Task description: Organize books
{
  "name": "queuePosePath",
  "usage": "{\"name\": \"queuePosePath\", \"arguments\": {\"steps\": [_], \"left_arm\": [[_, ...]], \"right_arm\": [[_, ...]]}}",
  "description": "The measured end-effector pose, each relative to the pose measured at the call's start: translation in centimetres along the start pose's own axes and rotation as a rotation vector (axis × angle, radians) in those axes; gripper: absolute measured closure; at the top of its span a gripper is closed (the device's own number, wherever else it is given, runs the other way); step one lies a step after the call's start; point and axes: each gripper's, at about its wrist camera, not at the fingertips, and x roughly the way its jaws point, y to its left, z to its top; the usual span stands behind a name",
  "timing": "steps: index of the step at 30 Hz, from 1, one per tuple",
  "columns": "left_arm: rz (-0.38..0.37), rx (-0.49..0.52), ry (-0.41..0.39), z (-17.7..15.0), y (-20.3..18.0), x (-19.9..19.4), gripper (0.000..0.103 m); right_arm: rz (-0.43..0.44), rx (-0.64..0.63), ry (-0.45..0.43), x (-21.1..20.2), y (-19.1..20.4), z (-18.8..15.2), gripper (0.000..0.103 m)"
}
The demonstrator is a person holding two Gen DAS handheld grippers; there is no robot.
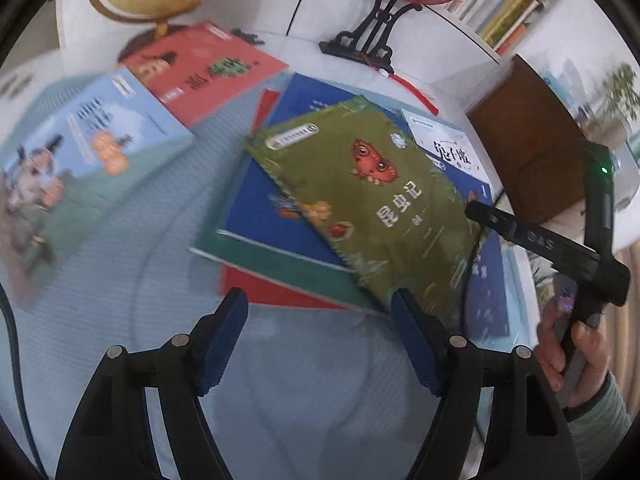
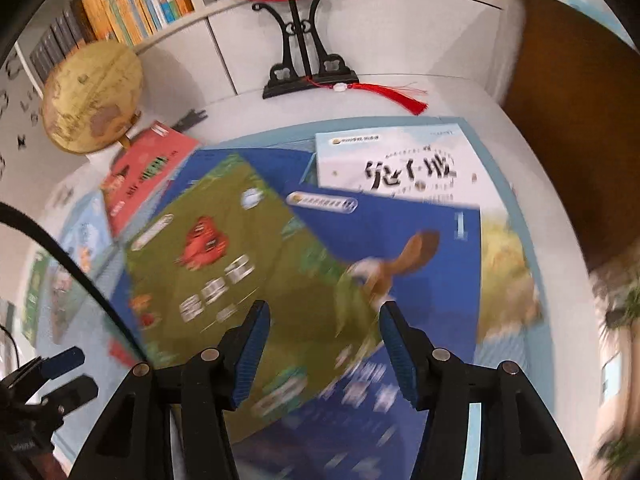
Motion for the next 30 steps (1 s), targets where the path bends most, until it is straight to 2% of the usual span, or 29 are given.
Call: {"name": "queuePosePath", "arguments": {"steps": [5, 10, 14, 16, 18, 20, 26, 30], "left_arm": [[-0.002, -0.059, 0.002, -0.2, -0.5, 1.5, 0.03], [-0.033, -0.108, 0.018, -1.0, -0.4, 2.5, 0.032], [-0.032, -0.144, 0.017, -2.2, 0.2, 2.4, 0.034], [-0.049, -0.15, 0.013, -2.9, 0.5, 1.9, 0.04], [-0.009, -0.135, -0.004, -3.5, 0.9, 1.1, 0.04], [-0.001, -0.13, -0.012, -4.1, 1.4, 0.2, 0.04], [0.022, -0.098, 0.013, -8.7, 3.2, -3.6, 0.04], [0.053, -0.142, 0.043, -11.6, 5.4, -4.7, 0.04]], "right_arm": [[0.079, -0.035, 0.026, 2.5, 0.3, 1.7, 0.048], [0.131, -0.164, 0.077, 3.4, 2.9, 0.4, 0.051], [0.226, -0.224, 0.113, 2.5, 4.8, -2.2, 0.052], [0.234, -0.252, 0.115, 2.0, 6.0, -3.6, 0.052], [0.217, -0.299, 0.108, 1.3, 7.3, -5.1, 0.052], [0.211, -0.33, 0.107, 0.7, 8.3, -6.6, 0.052], [0.302, -0.361, 0.162, -1.3, 10.4, -10.5, 0.052], [0.377, -0.373, 0.231, -1.1, 12.2, -13.5, 0.051]]}}
